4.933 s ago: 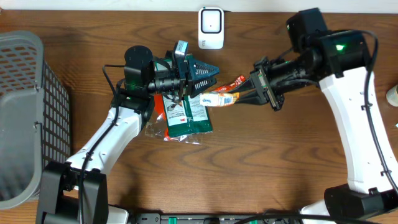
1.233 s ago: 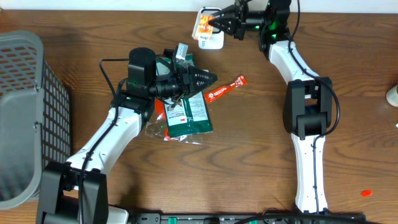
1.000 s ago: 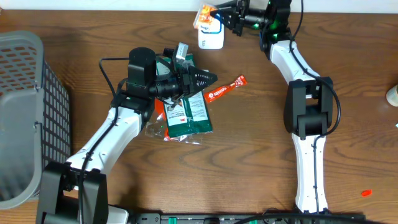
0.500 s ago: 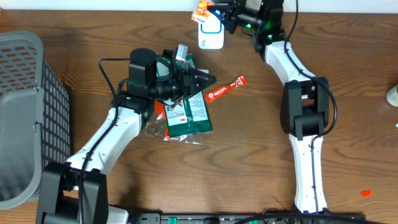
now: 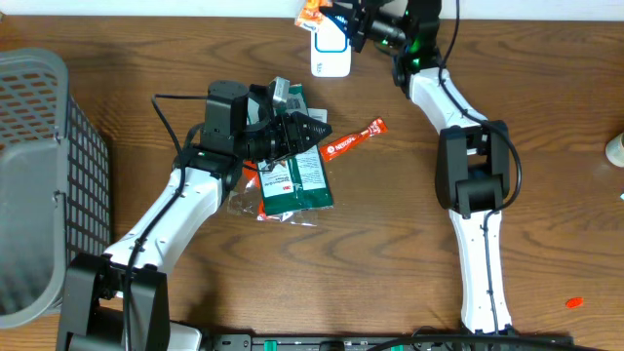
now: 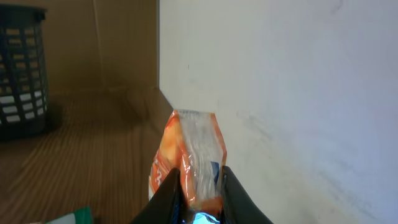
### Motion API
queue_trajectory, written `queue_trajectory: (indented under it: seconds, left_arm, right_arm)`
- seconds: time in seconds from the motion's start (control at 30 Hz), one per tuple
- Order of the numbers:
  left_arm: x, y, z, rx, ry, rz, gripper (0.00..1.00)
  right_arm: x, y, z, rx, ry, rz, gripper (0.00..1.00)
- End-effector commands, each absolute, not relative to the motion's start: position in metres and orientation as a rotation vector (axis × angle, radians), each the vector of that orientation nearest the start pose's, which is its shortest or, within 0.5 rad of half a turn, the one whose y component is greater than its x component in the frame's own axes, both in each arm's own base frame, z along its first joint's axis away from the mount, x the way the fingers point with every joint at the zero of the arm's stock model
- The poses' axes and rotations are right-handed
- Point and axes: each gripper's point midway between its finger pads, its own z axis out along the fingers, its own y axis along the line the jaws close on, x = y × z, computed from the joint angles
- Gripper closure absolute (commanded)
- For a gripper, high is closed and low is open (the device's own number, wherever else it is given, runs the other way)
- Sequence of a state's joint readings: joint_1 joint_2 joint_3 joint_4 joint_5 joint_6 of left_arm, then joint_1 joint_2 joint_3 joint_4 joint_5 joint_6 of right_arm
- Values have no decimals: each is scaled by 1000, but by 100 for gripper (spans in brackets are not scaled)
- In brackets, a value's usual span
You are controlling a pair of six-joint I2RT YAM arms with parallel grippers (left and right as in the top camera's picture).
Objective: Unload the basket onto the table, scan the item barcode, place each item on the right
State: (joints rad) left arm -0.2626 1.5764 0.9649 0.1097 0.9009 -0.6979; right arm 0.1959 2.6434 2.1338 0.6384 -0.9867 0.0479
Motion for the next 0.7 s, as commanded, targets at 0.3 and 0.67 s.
queue_trajectory:
  seconds: [0.3, 0.67]
  left_arm:
    - [376, -221, 170, 42, 2301, -1291, 54]
    - [380, -214, 162, 16, 2322, -1214, 54]
  right_arm:
    - [629, 273, 167, -894, 1276, 874, 99]
    - [632, 274, 142, -893, 1287, 864, 99]
